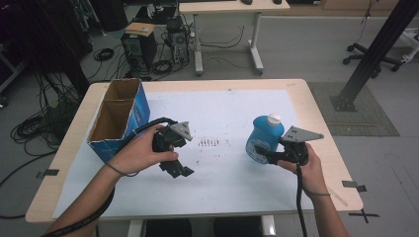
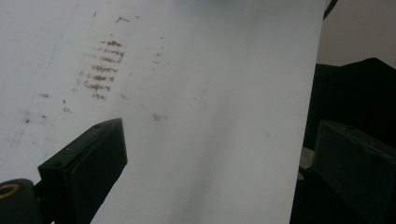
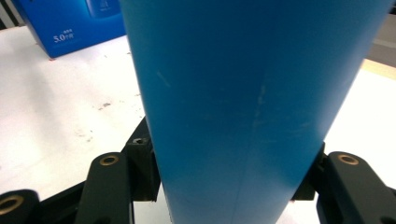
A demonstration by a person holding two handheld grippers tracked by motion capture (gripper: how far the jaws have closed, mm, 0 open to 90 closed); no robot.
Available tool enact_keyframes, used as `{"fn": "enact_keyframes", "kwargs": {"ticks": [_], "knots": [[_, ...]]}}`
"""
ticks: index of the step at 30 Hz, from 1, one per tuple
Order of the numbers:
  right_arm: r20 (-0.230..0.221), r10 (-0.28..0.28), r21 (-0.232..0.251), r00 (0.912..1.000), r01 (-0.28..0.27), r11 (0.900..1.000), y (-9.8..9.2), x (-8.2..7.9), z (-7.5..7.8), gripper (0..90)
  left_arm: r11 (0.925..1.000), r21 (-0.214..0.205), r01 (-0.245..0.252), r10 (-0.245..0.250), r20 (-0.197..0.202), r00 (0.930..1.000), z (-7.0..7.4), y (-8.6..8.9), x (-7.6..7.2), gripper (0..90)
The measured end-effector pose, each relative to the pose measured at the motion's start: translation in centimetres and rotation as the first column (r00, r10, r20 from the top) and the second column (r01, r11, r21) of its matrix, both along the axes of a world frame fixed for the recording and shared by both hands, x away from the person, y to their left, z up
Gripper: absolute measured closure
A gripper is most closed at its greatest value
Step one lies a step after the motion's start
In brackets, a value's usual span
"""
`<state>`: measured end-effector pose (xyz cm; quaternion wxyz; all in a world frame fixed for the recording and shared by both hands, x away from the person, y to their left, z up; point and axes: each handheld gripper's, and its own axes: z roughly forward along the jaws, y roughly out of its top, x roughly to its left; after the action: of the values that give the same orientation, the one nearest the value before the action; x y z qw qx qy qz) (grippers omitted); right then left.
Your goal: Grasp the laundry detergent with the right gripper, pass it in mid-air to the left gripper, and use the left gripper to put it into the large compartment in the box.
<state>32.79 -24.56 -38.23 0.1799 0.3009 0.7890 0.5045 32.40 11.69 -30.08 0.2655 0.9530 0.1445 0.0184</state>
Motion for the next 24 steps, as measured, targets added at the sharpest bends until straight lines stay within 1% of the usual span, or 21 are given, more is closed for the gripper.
{"fn": "enact_keyframes", "kwargs": {"ticks": [1,2,3,5,6,7,8,9,10,11,12,13,15,16,18,19,20,21,22,23,24], "knots": [[-0.001,0.003,-0.001,1.0000,-0.003,1.0000,0.0,0.0,0.1,43.0,0.9999,0.003,0.013,-0.013,0.011,0.9999,0.7,-0.1,0.0,3.6],[-0.001,0.003,-0.001,1.0000,-0.003,1.0000,0.0,0.0,0.1,43.0,0.9999,0.003,0.013,-0.013,0.011,0.9999,0.7,-0.1,0.0,3.5],[-0.007,0.027,-0.010,0.9996,-0.027,0.9996,0.2,0.0,1.1,43.0,0.9999,0.003,0.013,-0.013,0.011,0.9999,0.7,-0.1,0.0,3.5],[-0.010,0.029,-0.010,0.9995,-0.029,0.9995,0.2,-0.1,1.3,43.1,0.9998,0.004,0.019,-0.019,0.014,0.9997,1.0,-0.1,-0.1,3.5],[-0.014,0.037,-0.012,0.9992,-0.037,0.9993,0.3,-0.1,1.5,43.1,0.9994,0.004,0.033,-0.034,0.018,0.9993,1.5,-0.3,-0.1,3.6],[-0.014,0.037,-0.012,0.9992,-0.037,0.9993,0.3,-0.1,1.5,43.1,0.9994,0.004,0.033,-0.034,0.018,0.9993,1.5,-0.3,-0.1,3.5],[-0.033,0.062,-0.014,0.9975,-0.063,0.9979,0.5,0.0,2.3,43.1,0.9994,0.004,0.033,-0.034,0.018,0.9993,1.5,-0.3,-0.1,3.5],[-0.033,0.062,-0.014,0.9975,-0.063,0.9979,0.5,0.0,2.3,43.2,0.9991,0.008,0.042,-0.042,0.023,0.9989,1.9,-0.4,-0.2,3.5],[-0.033,0.062,-0.014,0.9975,-0.063,0.9979,0.5,0.0,2.3,43.2,0.9991,0.008,0.042,-0.042,0.023,0.9989,1.9,-0.4,-0.2,3.6],[-0.042,0.081,-0.014,0.9959,-0.081,0.9966,0.7,0.0,2.7,43.2,0.9985,0.014,0.052,-0.052,0.028,0.9982,2.4,-0.6,-0.2,3.6],[-0.042,0.081,-0.014,0.9959,-0.081,0.9966,0.7,0.0,2.7,43.2,0.9985,0.014,0.052,-0.052,0.028,0.9982,2.4,-0.6,-0.2,3.5],[-0.042,0.090,-0.013,0.9950,-0.091,0.9958,0.8,0.0,3.1,43.2,0.9983,0.017,0.057,-0.057,0.028,0.9980,2.6,-0.6,-0.2,3.5],[-0.046,0.106,-0.012,0.9933,-0.107,0.9942,0.9,0.1,3.4,43.2,0.9971,0.021,0.074,-0.074,0.034,0.9967,3.3,-0.8,-0.3,3.5],[-0.046,0.106,-0.012,0.9933,-0.107,0.9942,0.9,0.1,3.4,43.2,0.9971,0.021,0.074,-0.074,0.034,0.9967,3.3,-0.8,-0.3,3.5],[-0.056,0.134,-0.014,0.9893,-0.135,0.9907,1.1,0.2,4.1,43.2,0.9956,0.027,0.090,-0.091,0.041,0.9951,3.9,-0.9,-0.3,3.5],[-0.056,0.134,-0.014,0.9893,-0.135,0.9907,1.1,0.2,4.1,43.2,0.9956,0.027,0.090,-0.091,0.041,0.9951,3.9,-0.9,-0.3,3.5],[-0.059,0.149,-0.019,0.9870,-0.151,0.9884,1.3,0.2,4.5,43.3,0.9950,0.029,0.095,-0.096,0.041,0.9945,4.1,-1.0,-0.3,3.5],[-0.060,0.160,-0.020,0.9853,-0.162,0.9867,1.4,0.2,4.8,43.3,0.9935,0.033,0.109,-0.110,0.047,0.9928,4.9,-1.0,-0.4,3.5],[-0.060,0.160,-0.020,0.9853,-0.162,0.9867,1.4,0.2,4.8,43.3,0.9935,0.033,0.109,-0.110,0.047,0.9928,4.9,-1.0,-0.4,3.5],[-0.061,0.196,-0.022,0.9788,-0.197,0.9801,1.7,0.2,5.5,43.3,0.9935,0.033,0.109,-0.110,0.047,0.9928,4.9,-1.0,-0.4,3.5],[-0.061,0.196,-0.022,0.9788,-0.197,0.9801,1.7,0.2,5.5,43.3,0.9930,0.032,0.113,-0.115,0.048,0.9923,5.2,-1.0,-0.3,3.5]]}}
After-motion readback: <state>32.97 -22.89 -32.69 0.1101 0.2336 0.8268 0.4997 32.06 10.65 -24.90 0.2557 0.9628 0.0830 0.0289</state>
